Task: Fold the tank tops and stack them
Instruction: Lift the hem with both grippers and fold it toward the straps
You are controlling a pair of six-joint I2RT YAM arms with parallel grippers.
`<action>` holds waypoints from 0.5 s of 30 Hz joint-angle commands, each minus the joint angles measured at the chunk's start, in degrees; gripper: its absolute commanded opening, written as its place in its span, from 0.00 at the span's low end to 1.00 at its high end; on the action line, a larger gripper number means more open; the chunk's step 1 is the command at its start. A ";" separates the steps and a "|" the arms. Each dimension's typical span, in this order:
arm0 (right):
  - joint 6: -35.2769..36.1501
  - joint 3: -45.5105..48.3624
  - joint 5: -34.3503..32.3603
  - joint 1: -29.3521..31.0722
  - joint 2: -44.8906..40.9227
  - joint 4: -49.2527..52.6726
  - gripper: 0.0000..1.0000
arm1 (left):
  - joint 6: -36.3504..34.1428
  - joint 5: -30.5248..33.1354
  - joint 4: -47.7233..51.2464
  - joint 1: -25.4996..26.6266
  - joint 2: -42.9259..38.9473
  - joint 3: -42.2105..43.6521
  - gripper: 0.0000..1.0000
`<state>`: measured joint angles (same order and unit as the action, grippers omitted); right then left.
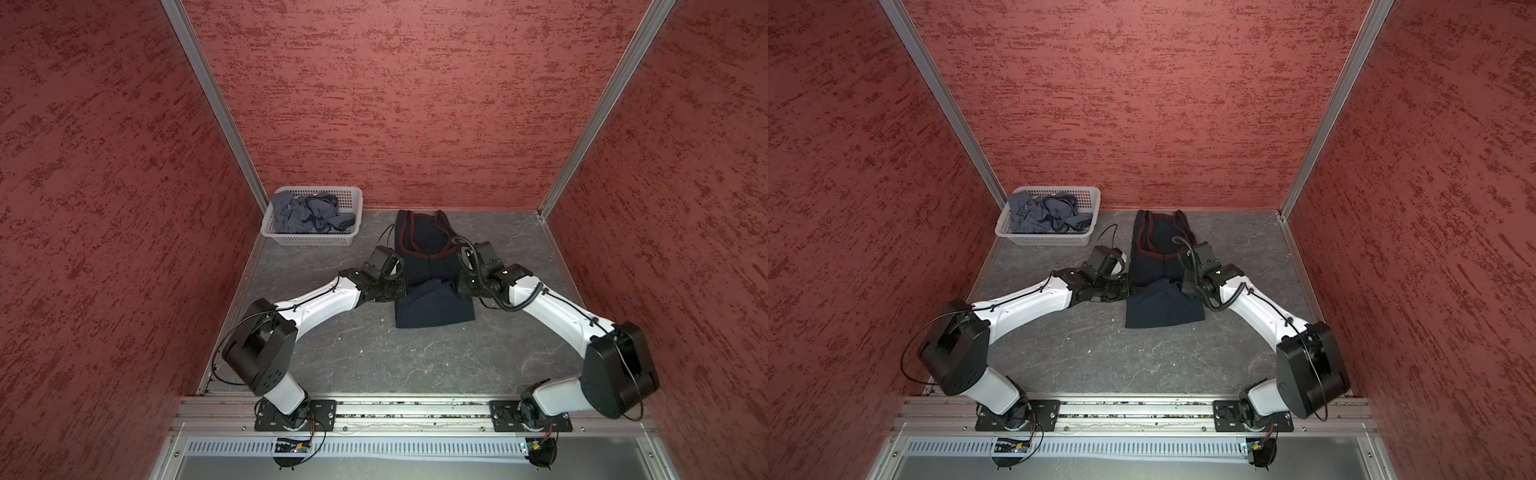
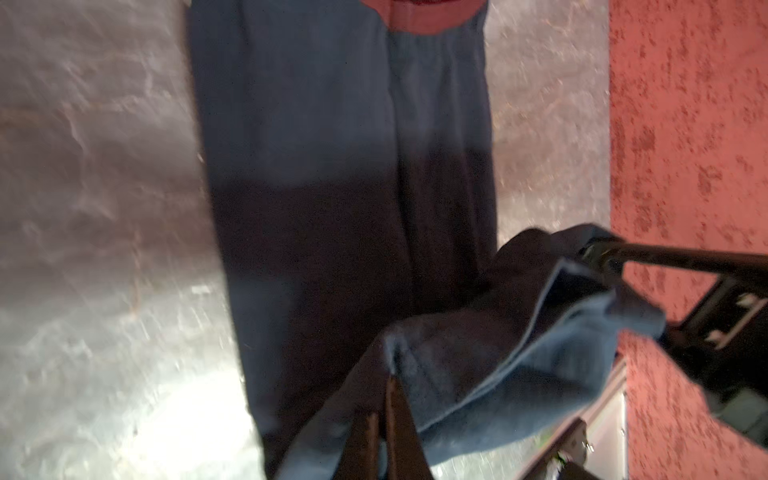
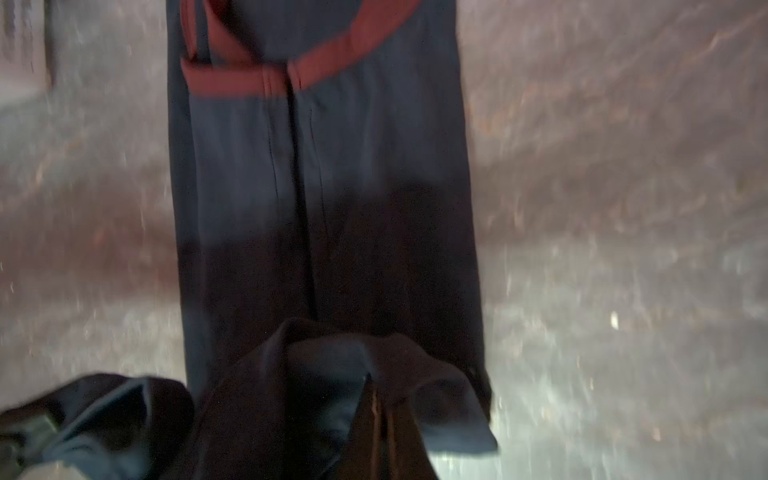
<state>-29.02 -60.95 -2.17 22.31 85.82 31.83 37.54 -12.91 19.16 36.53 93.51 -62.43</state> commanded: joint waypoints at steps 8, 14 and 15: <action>6.12 -10.36 3.86 -7.41 13.45 -9.95 0.00 | -2.82 -2.70 -6.57 -5.09 11.19 -10.98 0.04; 6.52 -15.99 6.49 -9.30 19.53 -11.30 0.01 | -2.38 -2.14 -5.35 -6.80 16.89 -15.72 0.06; 6.59 -17.07 7.24 -9.49 20.76 -11.53 0.02 | -2.13 -1.79 -5.19 -7.20 17.72 -16.16 0.06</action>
<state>-23.44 -74.91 2.72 13.58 104.90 23.38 36.03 -14.76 14.50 30.26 109.65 -77.08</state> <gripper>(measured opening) 0.056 0.065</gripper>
